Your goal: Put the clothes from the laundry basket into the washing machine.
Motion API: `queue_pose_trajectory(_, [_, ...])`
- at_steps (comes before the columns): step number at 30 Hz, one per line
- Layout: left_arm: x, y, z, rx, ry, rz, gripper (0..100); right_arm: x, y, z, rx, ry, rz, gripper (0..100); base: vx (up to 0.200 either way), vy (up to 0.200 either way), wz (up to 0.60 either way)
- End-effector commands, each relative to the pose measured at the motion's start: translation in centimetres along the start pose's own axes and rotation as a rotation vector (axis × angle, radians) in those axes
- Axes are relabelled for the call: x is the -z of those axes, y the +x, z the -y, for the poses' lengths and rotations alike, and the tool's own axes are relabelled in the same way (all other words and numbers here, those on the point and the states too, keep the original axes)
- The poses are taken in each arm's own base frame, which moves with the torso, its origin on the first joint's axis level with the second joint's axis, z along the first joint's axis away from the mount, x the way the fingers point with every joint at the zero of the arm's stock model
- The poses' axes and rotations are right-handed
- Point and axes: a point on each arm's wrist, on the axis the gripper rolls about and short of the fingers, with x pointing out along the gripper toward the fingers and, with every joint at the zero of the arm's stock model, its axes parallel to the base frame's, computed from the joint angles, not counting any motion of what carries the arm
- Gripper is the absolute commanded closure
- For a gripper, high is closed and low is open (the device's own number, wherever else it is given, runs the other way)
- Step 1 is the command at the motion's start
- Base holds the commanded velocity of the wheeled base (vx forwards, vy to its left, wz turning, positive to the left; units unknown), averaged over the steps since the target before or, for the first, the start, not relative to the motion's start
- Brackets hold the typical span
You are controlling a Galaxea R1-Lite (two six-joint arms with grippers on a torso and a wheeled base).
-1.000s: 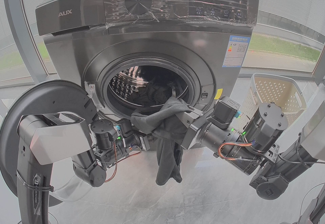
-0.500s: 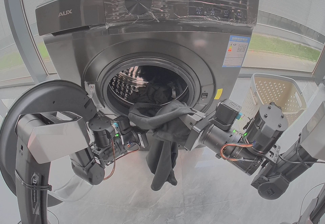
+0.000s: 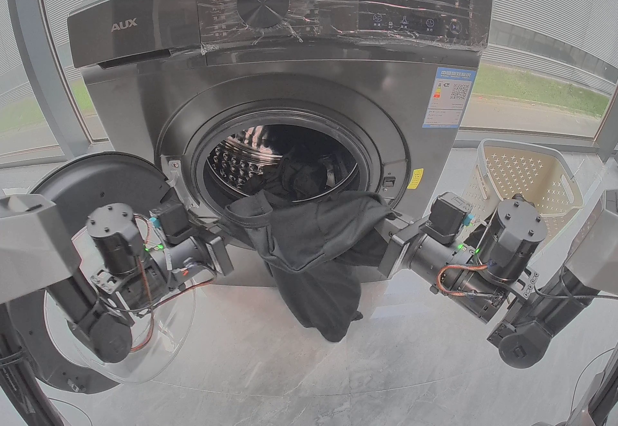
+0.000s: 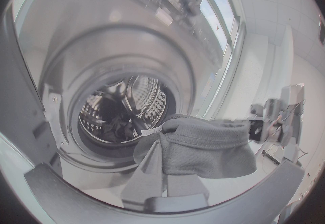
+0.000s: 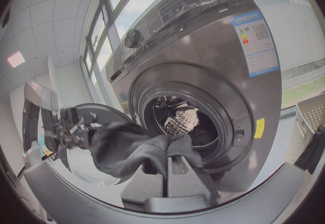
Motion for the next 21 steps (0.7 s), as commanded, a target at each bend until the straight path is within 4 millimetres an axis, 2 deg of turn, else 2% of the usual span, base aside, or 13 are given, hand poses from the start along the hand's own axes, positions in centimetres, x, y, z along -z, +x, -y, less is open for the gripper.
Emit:
queue_pose_trajectory(1, [-5.4,-5.9,3.1,0.078,0.050,0.143,100,2.3,-2.0,0.6,0.000,0.004,-0.113,100,0.000,0.000,0.00])
queue_pose_trajectory(6, [-5.5,-6.3,4.0,0.105,0.052,0.146,100,2.3,-2.3,0.8,0.009,0.010,-0.116,100,0.000,0.000,0.00])
queue_pose_trajectory(12, [-5.4,-5.8,3.8,0.097,0.045,0.143,100,2.7,-2.0,1.7,0.047,0.030,-0.123,100,0.000,0.000,0.00])
queue_pose_trajectory(13, [-5.1,-5.7,3.7,0.093,0.046,0.134,100,3.2,-1.7,2.4,0.068,0.035,-0.134,100,0.000,0.000,0.00])
queue_pose_trajectory(21, [-5.1,-5.7,3.8,0.095,0.047,0.134,100,3.6,-1.4,2.5,0.071,0.038,-0.138,100,0.000,0.000,0.00])
